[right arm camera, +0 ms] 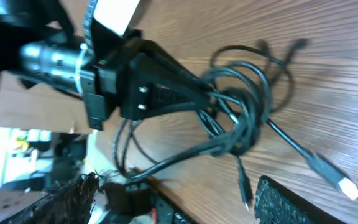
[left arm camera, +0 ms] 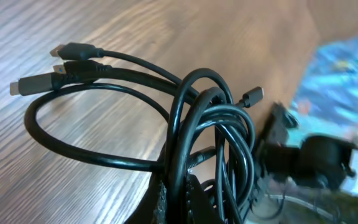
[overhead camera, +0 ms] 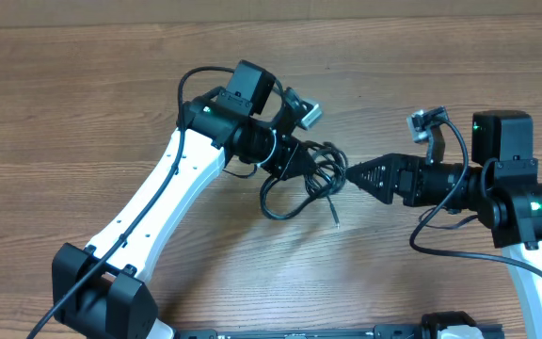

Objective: Untangle cables
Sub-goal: 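Move the right gripper toward the held bundle and grasp a cable loop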

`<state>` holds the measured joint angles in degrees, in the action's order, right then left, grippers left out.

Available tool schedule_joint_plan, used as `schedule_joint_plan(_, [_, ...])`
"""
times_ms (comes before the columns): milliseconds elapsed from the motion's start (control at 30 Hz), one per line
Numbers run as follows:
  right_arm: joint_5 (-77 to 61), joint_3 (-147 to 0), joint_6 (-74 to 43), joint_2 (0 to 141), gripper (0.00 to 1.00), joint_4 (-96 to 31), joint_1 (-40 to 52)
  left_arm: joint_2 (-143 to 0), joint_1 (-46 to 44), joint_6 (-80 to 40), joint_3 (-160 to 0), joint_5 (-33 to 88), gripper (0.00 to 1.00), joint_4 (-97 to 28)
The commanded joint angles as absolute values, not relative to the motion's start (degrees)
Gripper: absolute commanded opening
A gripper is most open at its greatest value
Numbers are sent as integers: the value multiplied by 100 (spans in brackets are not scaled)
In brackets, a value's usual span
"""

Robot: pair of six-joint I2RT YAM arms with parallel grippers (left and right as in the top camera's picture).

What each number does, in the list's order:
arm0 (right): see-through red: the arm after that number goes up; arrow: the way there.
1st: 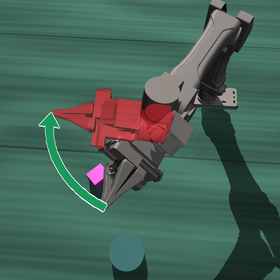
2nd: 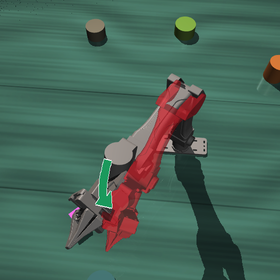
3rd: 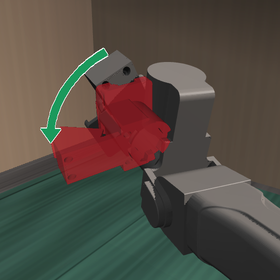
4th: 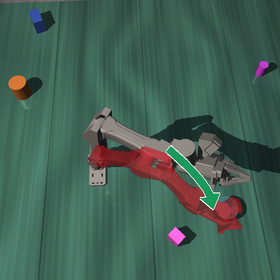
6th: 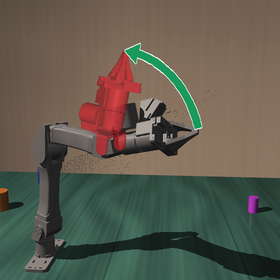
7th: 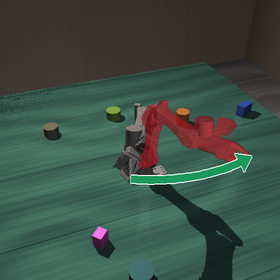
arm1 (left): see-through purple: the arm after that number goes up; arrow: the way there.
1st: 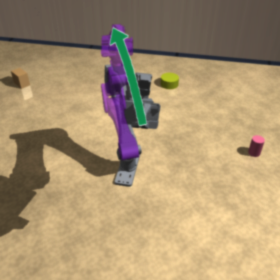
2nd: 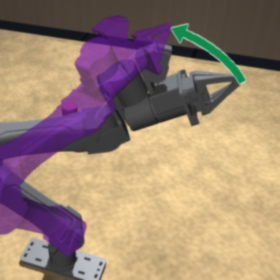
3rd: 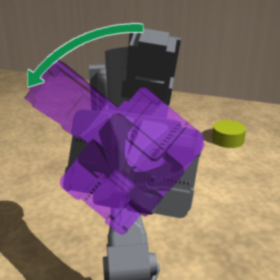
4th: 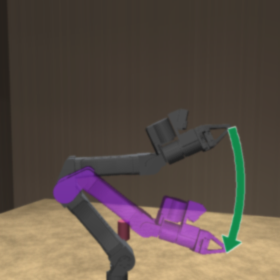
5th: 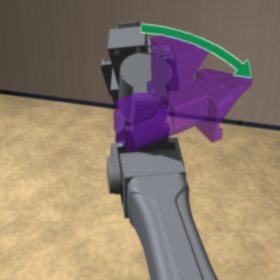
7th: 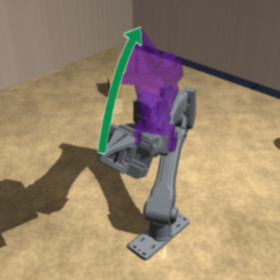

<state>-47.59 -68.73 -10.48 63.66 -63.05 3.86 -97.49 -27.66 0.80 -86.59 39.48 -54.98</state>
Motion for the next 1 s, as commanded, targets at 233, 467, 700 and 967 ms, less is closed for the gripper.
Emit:
schedule_joint_plan(233, [-3583,-6895,-1000,6383,75,-6289,416,-9625,-2827,-1431,-8670,4003,4,-4615])
schedule_joint_plan(467, [-3583,-6895,-1044,6587,59,-6211,419,-9625,-2897,-2519,-8670,3940,4,-3892])
schedule_joint_plan(700, [-3583,-6895,-1044,6967,47,-6123,419,-9625,-3341,-3028,-8670,3164,4,-3719])
schedule_joint_plan(967, [-3581,-6895,-1041,7181,46,-6062,416,-9625,-3422,-3131,-8670,3155,4,-3614])
